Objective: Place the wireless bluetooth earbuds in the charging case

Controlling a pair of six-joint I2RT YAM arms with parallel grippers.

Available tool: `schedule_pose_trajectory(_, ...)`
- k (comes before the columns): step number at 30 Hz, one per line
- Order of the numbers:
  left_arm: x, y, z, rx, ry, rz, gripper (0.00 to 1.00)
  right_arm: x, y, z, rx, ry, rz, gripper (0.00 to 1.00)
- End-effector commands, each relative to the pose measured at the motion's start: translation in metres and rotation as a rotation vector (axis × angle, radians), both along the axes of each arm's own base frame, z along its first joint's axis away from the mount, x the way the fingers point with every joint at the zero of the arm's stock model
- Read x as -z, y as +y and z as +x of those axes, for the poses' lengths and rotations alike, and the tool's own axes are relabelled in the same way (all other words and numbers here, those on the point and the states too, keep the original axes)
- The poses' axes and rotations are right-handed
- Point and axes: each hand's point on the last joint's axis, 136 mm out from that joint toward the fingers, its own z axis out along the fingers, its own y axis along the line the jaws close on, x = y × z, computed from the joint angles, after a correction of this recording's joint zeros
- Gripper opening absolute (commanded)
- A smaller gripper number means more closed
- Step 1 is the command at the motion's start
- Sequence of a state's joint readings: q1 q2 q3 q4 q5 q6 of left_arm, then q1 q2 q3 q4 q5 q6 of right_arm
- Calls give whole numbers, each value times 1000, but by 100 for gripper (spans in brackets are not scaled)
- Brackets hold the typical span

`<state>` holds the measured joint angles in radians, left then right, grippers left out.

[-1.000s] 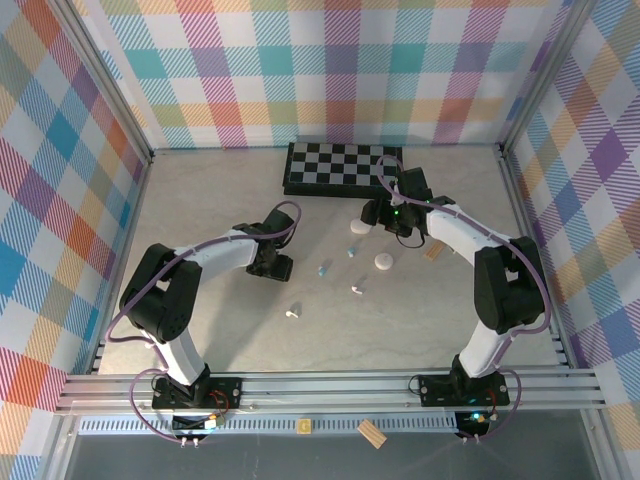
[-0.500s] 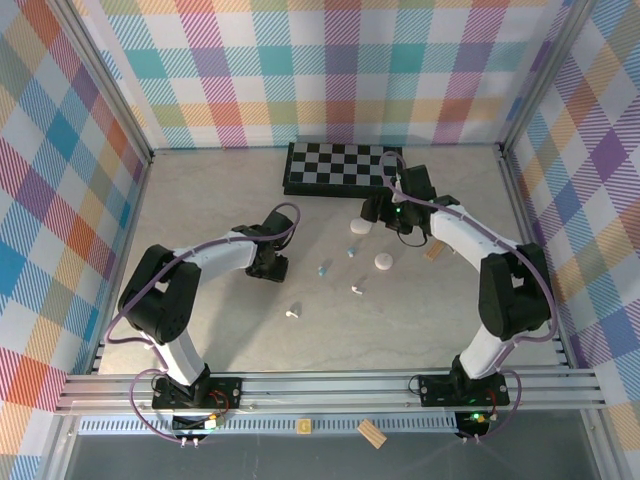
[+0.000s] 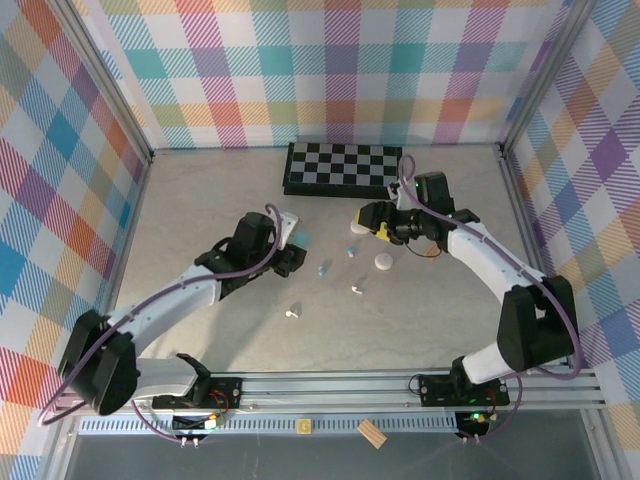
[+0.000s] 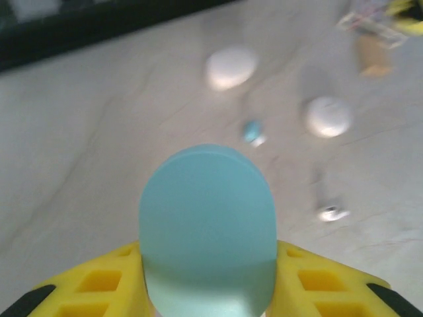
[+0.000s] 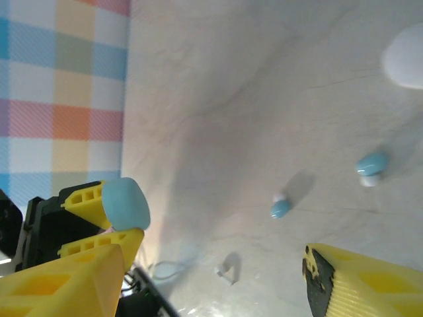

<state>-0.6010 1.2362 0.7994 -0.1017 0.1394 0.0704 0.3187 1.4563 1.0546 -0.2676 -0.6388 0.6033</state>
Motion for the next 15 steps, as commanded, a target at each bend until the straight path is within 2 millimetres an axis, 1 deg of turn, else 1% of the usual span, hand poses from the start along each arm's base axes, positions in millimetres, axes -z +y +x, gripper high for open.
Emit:
schedule_pose_trajectory(1,-34,-32,-20,262,-189,-93,36,-26,18,-25,-97,1,85,71)
schedule_pose_trajectory(3,-39,-38,-27,320,-222,-102,35,-31,27,-34,-147,-12,98,71)
schedule_pose_trajectory(8,-46,-50,-34,385,-283,-78,35,-43,46,-49,-214,-17,105,71)
schedule_pose_trajectory(13,-52,-55,-35,404,-326,-78,36,-46,69,-63,-279,-7,103,71)
schedule_pose_trajectory(15,-54,-56,-35,406,-333,-80,36,-43,75,-67,-292,6,98,70)
